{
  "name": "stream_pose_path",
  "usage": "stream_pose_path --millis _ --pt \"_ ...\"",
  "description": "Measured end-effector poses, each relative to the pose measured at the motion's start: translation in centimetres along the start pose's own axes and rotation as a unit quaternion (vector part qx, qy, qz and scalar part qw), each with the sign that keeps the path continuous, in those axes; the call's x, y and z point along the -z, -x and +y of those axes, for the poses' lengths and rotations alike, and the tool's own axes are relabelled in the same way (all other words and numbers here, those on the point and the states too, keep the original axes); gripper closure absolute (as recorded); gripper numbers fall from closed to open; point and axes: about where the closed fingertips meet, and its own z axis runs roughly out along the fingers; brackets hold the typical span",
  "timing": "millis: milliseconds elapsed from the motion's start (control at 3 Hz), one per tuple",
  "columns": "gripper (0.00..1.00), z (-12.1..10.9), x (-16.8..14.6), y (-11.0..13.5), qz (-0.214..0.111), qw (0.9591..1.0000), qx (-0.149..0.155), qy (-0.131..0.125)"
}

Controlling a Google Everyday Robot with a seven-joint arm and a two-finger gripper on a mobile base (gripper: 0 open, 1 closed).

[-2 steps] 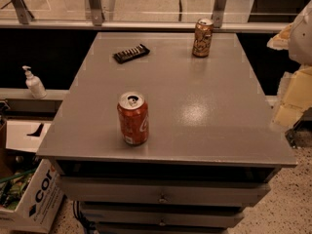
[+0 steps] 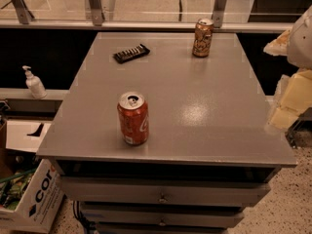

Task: Knock coke can over

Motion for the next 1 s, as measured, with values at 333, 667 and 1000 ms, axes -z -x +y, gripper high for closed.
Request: stream_pose_path --millis 333,667,1000 --pt "0.00 1.8 -1.6 1.3 -0.074 0.9963 -0.027 0.036" --pt "0.00 3.3 -2.9 2.9 -0.157 0.9851 -0.040 0.056" --pt "0.00 4.2 -4.6 5.2 -0.245 0.9661 -0.039 0.071"
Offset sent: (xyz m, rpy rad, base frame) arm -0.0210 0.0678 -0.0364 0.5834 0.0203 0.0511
